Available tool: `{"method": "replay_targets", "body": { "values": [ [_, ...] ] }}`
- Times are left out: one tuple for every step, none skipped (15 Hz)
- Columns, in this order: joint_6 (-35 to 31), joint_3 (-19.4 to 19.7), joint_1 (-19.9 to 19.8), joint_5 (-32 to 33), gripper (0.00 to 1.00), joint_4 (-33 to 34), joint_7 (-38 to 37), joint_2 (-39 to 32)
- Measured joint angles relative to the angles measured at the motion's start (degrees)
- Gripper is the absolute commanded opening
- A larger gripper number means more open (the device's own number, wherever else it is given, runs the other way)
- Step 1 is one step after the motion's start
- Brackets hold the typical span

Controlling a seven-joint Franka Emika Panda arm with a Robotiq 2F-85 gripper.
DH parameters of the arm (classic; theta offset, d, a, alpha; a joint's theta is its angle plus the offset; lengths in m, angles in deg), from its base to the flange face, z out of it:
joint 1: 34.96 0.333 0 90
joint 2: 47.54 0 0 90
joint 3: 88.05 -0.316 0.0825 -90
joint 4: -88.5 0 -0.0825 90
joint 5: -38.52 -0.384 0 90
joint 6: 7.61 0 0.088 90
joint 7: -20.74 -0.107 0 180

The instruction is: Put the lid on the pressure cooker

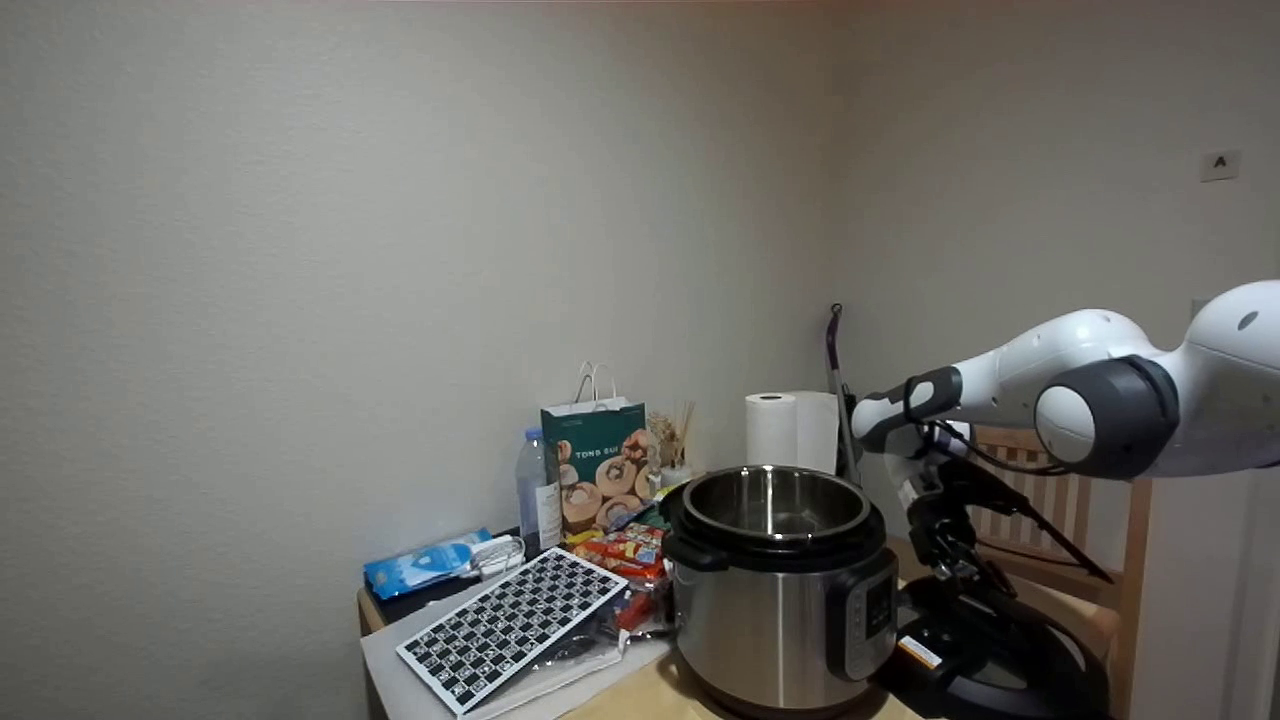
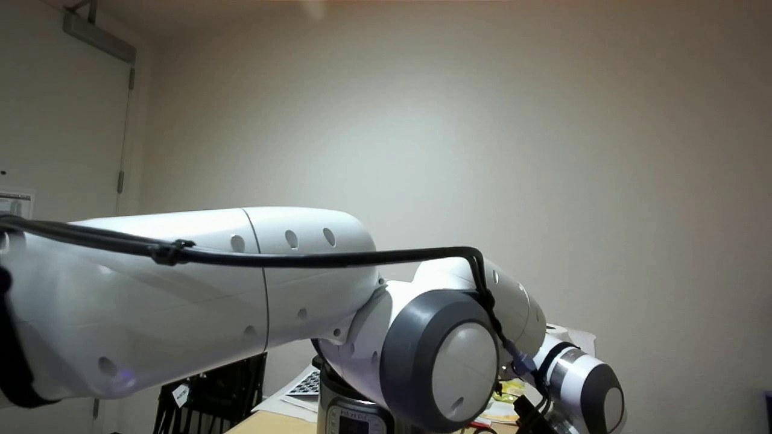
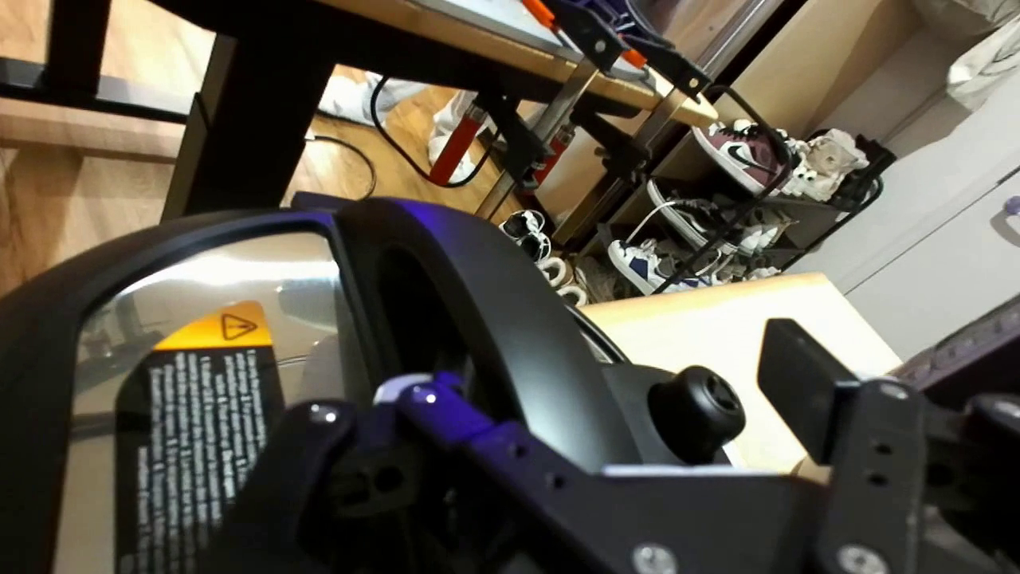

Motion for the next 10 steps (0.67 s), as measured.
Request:
{"method": "replay_targets", "body": {
  "values": [
    [0.71, 0.02, -0.4, -0.39, 0.56, 0.02, -0.7, -0.49],
    [1.36, 0.02, -0.83, -0.81, 0.5, 0.13, -1.33, -0.86],
    [1.73, 0.02, -1.24, -1.26, 0.45, 0.34, -1.81, -1.13],
    [1.84, 0.08, -1.61, -1.5, 0.38, 0.45, -2.35, -1.49],
    [1.91, 0.1, -2.0, -1.69, 0.33, 0.52, -2.64, -1.84],
    [2.02, 0.1, -2.39, -1.92, 0.27, 0.58, -3.0, -2.16],
    [2.33, 0.1, -2.75, -2.15, 0.21, 0.66, -3.13, -2.42],
    [2.67, 0.1, -3.07, -2.38, 0.15, 0.75, -3.14, -2.59],
    [2.9, 0.04, -3.37, -2.7, 0.14, 0.8, -3.14, -2.69],
    [3.15, 0.0, -3.55, -3.16, 0.14, 0.81, -3.16, -2.73]
  ]
}}
